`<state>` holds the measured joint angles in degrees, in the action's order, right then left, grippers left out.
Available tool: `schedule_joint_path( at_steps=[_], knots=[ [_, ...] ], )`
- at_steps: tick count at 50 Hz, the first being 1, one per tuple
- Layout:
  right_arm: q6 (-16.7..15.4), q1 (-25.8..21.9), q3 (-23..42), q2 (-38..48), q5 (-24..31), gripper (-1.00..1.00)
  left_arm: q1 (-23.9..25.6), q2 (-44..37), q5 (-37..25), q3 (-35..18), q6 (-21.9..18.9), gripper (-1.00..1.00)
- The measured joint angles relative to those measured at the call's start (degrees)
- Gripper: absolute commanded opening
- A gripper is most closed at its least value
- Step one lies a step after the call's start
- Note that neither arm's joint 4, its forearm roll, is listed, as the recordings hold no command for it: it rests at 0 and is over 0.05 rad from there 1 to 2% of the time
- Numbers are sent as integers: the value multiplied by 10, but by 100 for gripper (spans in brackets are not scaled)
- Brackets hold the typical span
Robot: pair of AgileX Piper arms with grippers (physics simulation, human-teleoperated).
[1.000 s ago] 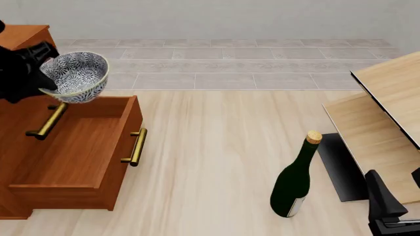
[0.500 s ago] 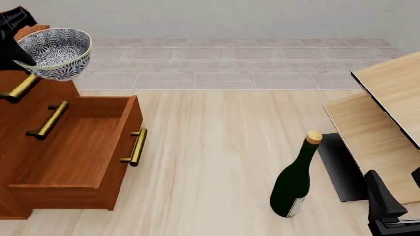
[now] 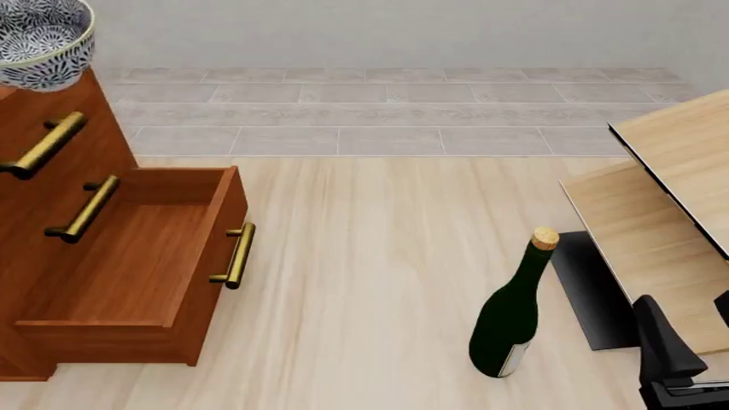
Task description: Put the bowl on top of the cabinet.
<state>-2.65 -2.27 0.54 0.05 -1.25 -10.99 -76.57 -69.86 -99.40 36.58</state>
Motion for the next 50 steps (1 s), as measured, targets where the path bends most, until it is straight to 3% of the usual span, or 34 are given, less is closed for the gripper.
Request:
schedule_joint_path(
  at_steps=[24, 50],
  knots=[
    [-2, -4, -3, 1, 1, 100, -150, -50, 0, -81, 53, -100],
    [-6, -6, -2, 1, 2, 100, -212, -70, 0, -71, 113, -100]
  ],
)
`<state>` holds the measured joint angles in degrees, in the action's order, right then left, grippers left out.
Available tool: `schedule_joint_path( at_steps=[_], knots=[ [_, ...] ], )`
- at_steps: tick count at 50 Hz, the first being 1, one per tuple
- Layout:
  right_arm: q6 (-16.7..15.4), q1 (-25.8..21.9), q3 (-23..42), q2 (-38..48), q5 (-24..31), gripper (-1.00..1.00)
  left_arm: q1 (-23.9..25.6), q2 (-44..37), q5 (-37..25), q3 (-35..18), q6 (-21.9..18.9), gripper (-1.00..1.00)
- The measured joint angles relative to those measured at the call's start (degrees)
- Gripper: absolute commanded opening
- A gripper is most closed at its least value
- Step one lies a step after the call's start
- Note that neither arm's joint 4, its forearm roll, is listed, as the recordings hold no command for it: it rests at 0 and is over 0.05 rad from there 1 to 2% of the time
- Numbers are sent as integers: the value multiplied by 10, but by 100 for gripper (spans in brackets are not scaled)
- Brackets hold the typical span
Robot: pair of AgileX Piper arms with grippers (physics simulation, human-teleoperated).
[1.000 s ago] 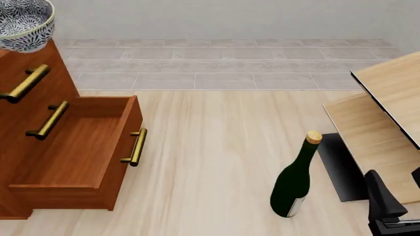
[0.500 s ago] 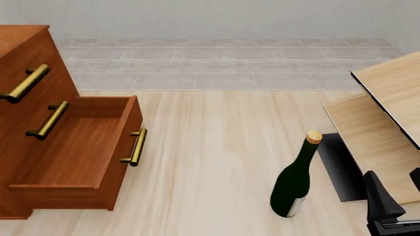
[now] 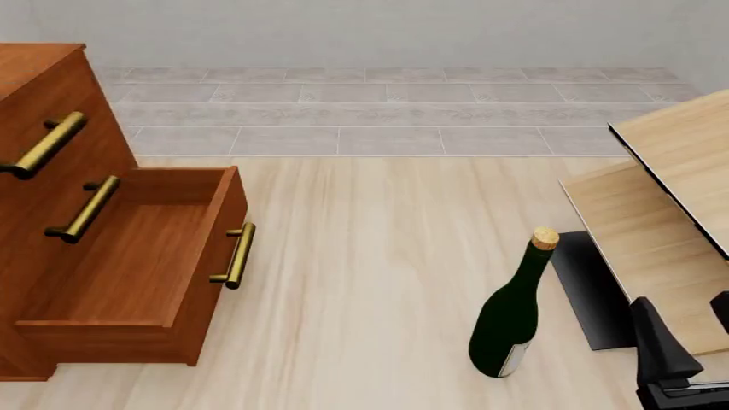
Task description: Put the bowl on top of the cabinet.
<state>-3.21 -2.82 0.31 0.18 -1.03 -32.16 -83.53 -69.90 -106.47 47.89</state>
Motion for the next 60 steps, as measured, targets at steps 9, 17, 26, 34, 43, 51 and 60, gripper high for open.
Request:
schedule_joint_path(
  at_steps=[9, 17, 26, 34, 43, 51, 60],
  knots=[
    [-1, 0, 0, 0, 0, 100, -12, -5, 0, 12, 5, -100],
    [-1, 1, 0, 0, 0, 100, -19, -24, 0, 7, 5, -100],
    [-1, 1, 0, 0, -1, 100, -23, -43, 0, 2, 4, -100],
    [-1, 2, 0, 0, -1, 100, -26, -55, 0, 0, 4, -100],
    [-2, 2, 0, 0, 0, 100, -27, -58, 0, 0, 3, -100],
    [-2, 2, 1, 0, 0, 100, -28, -58, 0, 0, 1, -100],
    [-3, 2, 1, -1, 0, 100, -29, -56, 1, 2, -1, -100]
  ],
)
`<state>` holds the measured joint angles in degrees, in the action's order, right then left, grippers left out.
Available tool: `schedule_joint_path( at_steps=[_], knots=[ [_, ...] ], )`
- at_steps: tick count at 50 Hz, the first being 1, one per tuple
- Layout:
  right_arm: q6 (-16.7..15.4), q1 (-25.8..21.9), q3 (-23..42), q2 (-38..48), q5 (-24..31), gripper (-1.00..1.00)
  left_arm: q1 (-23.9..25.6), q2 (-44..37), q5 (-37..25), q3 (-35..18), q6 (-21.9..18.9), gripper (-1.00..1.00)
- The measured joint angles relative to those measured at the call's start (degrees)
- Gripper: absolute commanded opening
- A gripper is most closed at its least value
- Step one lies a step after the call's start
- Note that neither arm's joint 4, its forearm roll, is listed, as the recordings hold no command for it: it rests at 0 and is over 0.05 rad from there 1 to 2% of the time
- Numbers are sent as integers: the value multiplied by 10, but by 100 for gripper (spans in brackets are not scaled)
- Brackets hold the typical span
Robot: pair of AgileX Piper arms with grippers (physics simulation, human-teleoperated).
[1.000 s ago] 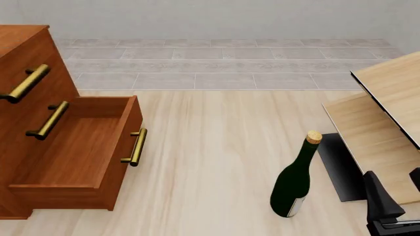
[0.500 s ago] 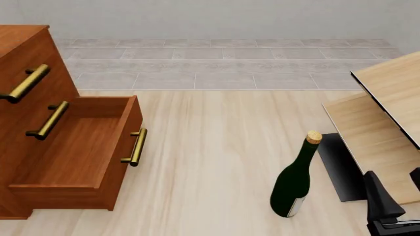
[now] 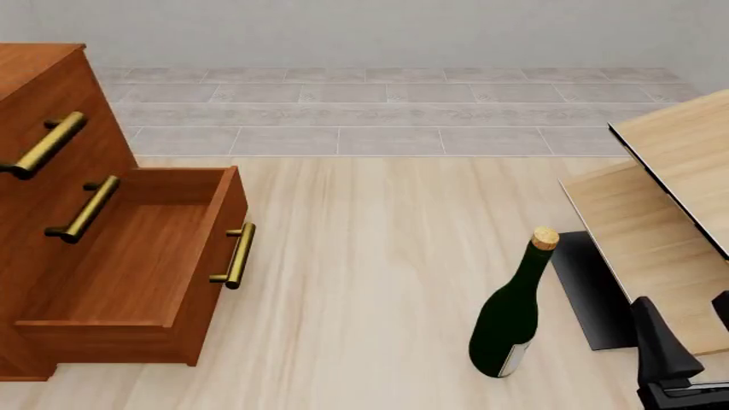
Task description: Put the bowl on top of the cabinet.
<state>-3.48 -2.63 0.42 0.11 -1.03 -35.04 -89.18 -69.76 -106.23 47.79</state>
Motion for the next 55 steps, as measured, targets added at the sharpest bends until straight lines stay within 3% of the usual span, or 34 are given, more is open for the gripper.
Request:
schedule_joint_path(
  at_steps=[7, 8, 36, 44, 55],
  knots=[
    [0, 0, -1, 0, -1, 100, -9, 1, 0, 0, -7, -100],
    [0, 0, -1, 0, -1, 100, -10, 2, 0, -1, -6, 100],
    [-2, -4, -1, 0, 0, 100, -21, 33, -1, -24, -8, 100],
    [-3, -5, -1, 0, 0, 100, -8, 60, -1, -36, -1, 100],
    [-3, -6, -1, 0, 0, 100, 26, 98, -1, -84, -29, 100]
  ],
)
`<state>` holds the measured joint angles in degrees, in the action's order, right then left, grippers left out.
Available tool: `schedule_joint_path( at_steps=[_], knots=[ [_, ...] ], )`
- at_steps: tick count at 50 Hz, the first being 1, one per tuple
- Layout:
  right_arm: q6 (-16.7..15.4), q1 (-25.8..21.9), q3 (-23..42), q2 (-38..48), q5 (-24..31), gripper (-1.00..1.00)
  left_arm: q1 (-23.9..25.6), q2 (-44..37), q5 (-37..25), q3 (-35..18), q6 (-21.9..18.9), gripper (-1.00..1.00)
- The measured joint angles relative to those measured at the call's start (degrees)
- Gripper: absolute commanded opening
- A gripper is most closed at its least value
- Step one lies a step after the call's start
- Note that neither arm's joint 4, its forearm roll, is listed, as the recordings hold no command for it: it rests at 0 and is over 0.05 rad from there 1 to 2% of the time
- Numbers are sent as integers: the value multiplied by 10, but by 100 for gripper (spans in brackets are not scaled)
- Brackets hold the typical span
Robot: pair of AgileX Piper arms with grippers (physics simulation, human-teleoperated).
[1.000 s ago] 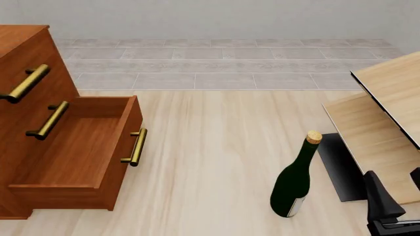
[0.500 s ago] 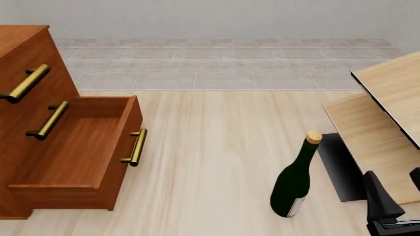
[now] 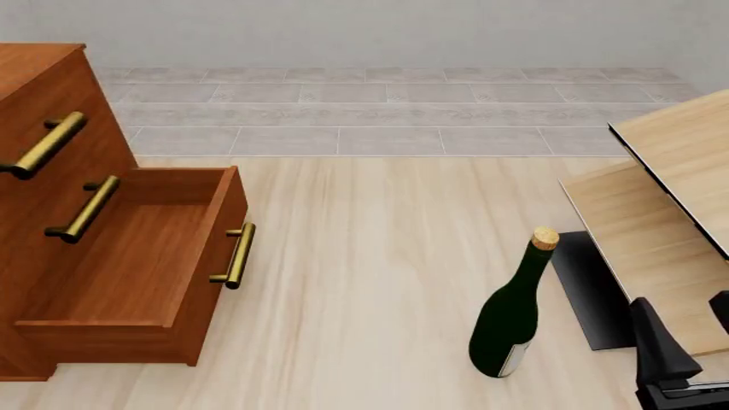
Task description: Put the bowl on top of the cabinet.
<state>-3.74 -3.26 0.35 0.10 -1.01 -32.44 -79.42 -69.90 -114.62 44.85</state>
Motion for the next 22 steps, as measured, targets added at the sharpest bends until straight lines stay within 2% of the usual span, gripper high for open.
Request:
schedule_joint_path(
  at_steps=[5, 9, 22],
  knots=[
    [0, -1, 0, 0, 0, 100, 17, 15, 6, -20, -17, 100],
    [-1, -1, 0, 0, 0, 100, 29, 37, 27, -8, -36, 100],
    [-2, -3, 1, 0, 0, 100, 59, 132, 149, 132, -118, 100]
  ],
)
